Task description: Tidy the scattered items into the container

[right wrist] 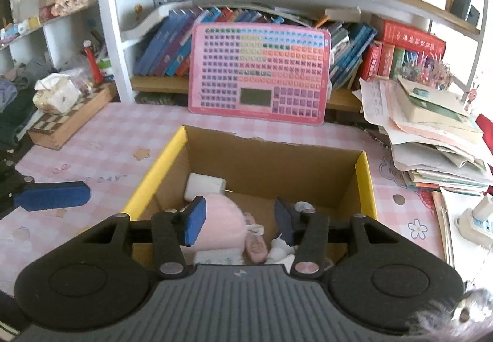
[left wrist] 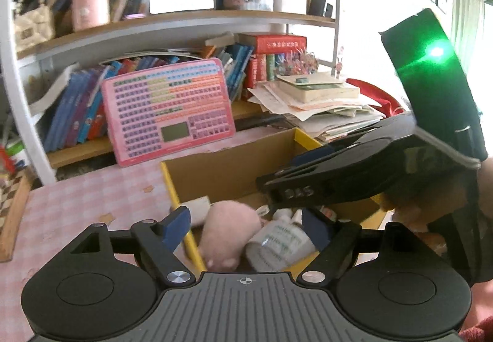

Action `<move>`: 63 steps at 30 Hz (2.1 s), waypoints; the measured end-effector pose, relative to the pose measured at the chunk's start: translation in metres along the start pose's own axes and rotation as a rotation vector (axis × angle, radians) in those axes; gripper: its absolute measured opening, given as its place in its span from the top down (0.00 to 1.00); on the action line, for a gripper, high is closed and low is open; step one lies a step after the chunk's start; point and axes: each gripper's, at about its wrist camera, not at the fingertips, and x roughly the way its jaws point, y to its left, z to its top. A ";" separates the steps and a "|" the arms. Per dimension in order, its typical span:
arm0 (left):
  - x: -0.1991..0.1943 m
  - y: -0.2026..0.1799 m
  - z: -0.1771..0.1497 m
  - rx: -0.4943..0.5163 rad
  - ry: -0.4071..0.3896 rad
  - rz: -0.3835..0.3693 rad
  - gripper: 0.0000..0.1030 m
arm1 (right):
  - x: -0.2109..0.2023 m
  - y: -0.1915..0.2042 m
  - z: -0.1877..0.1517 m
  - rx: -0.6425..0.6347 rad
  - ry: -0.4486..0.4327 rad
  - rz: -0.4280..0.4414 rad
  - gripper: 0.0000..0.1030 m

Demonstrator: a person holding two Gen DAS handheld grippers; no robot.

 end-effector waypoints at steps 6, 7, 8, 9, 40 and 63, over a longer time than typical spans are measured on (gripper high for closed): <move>-0.034 0.020 -0.019 -0.068 -0.031 0.024 0.20 | -0.033 0.021 -0.014 0.021 -0.048 -0.016 0.52; -0.040 0.024 -0.022 -0.080 -0.033 0.030 0.20 | -0.038 0.024 -0.017 0.026 -0.056 -0.022 0.52; -0.045 0.026 -0.025 -0.090 -0.034 0.035 0.20 | -0.042 0.027 -0.019 0.032 -0.064 -0.028 0.52; -0.050 0.029 -0.028 -0.101 -0.031 0.043 0.20 | -0.048 0.030 -0.023 0.037 -0.075 -0.036 0.52; -0.172 0.036 -0.147 -0.171 0.080 0.200 0.15 | -0.152 0.134 -0.165 0.103 -0.069 -0.171 0.18; -0.190 0.039 -0.177 -0.204 0.170 0.190 0.04 | -0.162 0.164 -0.187 0.052 -0.010 -0.197 0.02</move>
